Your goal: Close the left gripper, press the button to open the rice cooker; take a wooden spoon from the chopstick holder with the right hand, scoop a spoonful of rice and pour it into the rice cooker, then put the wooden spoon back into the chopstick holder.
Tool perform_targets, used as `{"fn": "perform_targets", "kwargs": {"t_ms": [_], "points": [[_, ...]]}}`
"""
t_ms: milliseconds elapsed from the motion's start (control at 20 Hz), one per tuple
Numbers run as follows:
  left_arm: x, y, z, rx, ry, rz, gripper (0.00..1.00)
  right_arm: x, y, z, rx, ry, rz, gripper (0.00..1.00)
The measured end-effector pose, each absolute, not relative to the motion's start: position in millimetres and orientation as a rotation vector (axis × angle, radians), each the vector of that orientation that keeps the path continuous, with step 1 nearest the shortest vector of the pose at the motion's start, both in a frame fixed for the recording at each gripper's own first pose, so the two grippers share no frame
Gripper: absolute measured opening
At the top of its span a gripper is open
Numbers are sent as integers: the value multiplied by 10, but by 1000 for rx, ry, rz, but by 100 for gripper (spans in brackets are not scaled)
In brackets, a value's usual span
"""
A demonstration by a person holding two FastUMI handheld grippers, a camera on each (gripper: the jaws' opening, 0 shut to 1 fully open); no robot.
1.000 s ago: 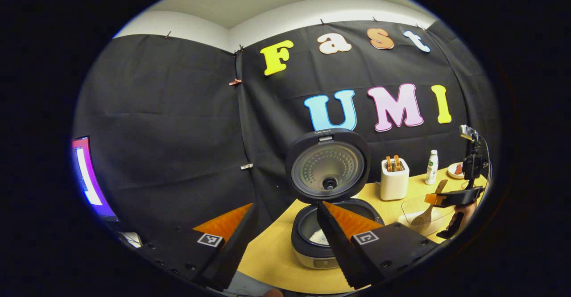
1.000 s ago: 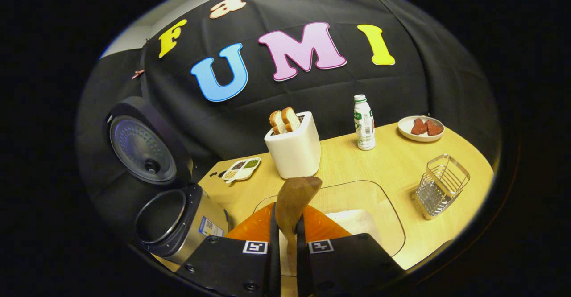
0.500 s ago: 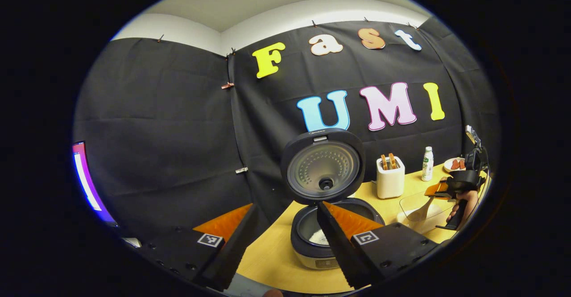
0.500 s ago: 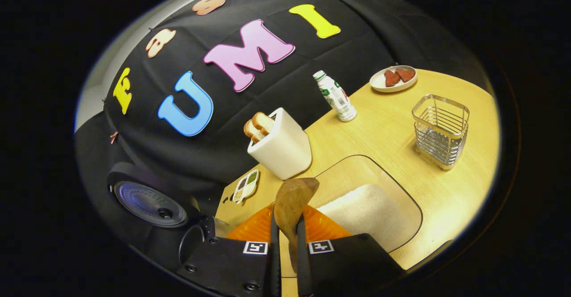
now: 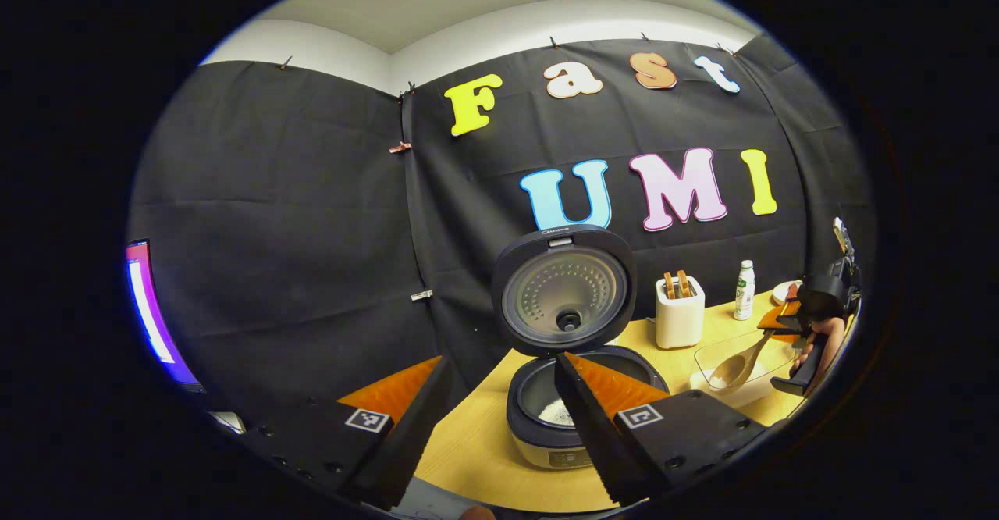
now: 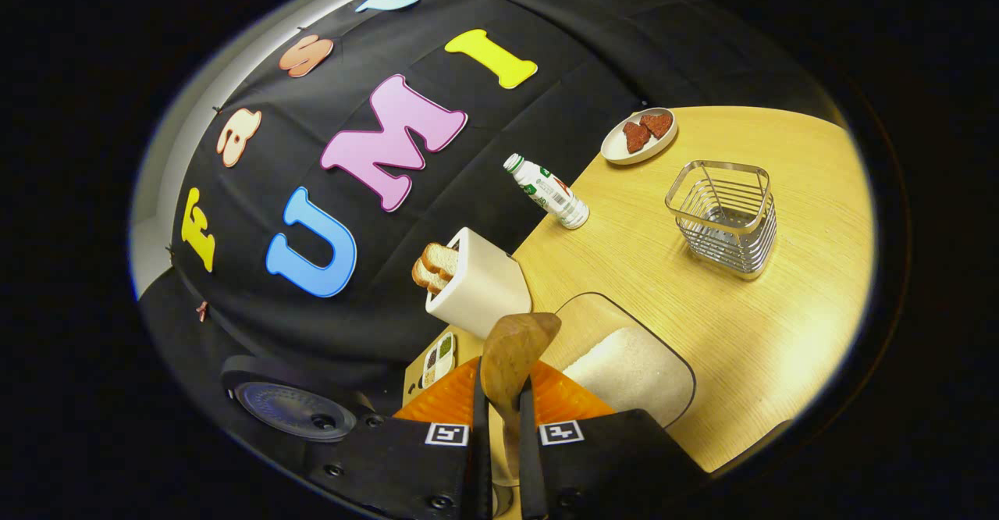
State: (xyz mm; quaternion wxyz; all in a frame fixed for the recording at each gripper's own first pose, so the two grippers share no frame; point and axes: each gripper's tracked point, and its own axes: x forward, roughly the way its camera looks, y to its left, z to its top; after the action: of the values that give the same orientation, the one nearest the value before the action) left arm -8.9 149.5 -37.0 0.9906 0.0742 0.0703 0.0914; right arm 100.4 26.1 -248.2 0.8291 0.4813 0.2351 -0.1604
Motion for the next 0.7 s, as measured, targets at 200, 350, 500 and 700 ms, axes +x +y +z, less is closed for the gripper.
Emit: {"fn": "perform_targets", "kwargs": {"t_ms": [200, 350, 500, 700], "points": [[-86, 1432, -258, 143, 105, 173, 90, 1060, 318, -2158, 995, 458, -289, 18], [-94, 1450, -261, 129, 97, 181, 90, 1132, 513, -1876, 979, 441, -214, 18], [-113, 1434, -301, 93, 98, 179, 90, 1242, 819, -1618, 946, 432, -109, 18], [-137, 1404, -286, 67, 83, 181, 90, 1354, 1295, -1327, 890, 438, 33, 18]]}}
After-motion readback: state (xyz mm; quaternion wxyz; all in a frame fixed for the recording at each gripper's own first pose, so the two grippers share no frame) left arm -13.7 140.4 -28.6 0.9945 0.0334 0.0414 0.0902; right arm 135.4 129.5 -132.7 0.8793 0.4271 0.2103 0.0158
